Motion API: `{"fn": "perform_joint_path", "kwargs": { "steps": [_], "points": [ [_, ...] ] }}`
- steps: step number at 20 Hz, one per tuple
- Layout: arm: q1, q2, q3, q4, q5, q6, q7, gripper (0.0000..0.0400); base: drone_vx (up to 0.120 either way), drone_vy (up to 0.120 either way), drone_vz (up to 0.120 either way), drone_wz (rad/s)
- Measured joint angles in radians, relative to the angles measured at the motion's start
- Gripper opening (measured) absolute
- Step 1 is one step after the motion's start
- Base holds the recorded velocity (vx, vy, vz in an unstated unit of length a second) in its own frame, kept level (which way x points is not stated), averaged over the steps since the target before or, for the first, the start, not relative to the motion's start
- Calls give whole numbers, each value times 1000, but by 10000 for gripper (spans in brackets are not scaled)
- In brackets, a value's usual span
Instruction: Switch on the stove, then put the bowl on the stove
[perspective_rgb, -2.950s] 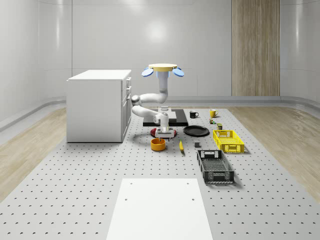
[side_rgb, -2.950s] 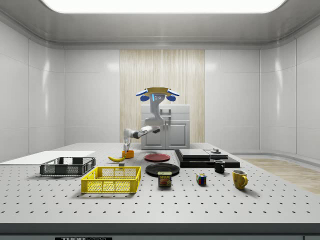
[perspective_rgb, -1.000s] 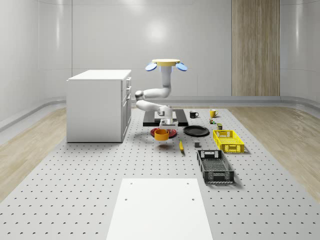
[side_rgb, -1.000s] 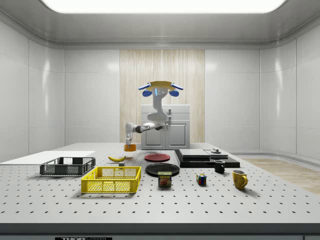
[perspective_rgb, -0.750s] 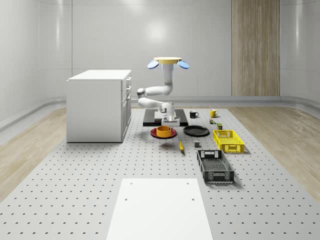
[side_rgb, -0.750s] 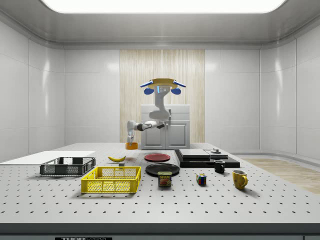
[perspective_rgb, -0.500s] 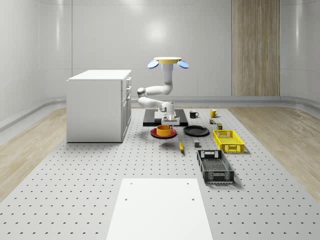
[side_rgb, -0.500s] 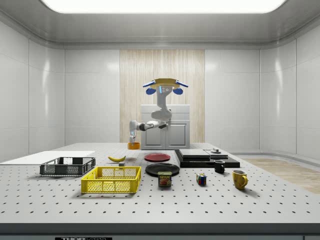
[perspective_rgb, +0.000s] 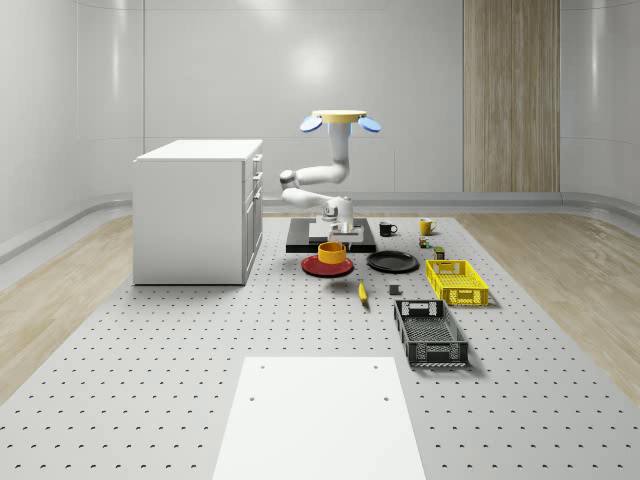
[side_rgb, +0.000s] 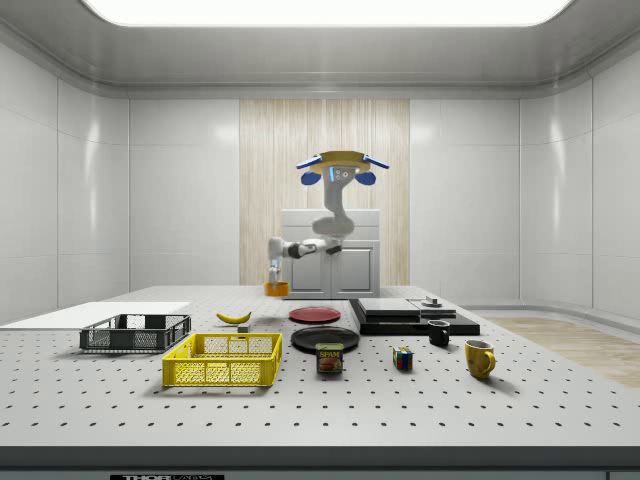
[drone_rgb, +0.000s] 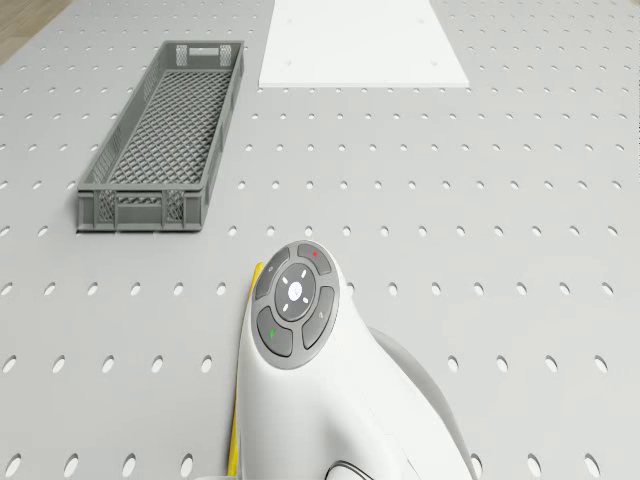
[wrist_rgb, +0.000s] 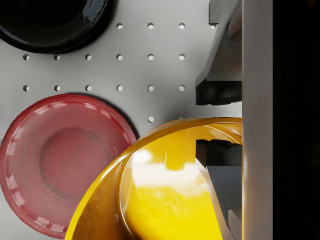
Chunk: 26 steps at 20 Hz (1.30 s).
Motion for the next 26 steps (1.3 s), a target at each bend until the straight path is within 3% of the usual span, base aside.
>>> {"fn": "perform_joint_path", "kwargs": {
  "steps": [4,9,26],
  "points": [
    [0,0,0,0,0,0,0,100,-120,0,0,0],
    [1,1,0,0,0,-1,0,100,-120,96,0,0],
    [2,3,0,0,-1,-3,-1,100,-120,-12,0,0]
  ]
}}
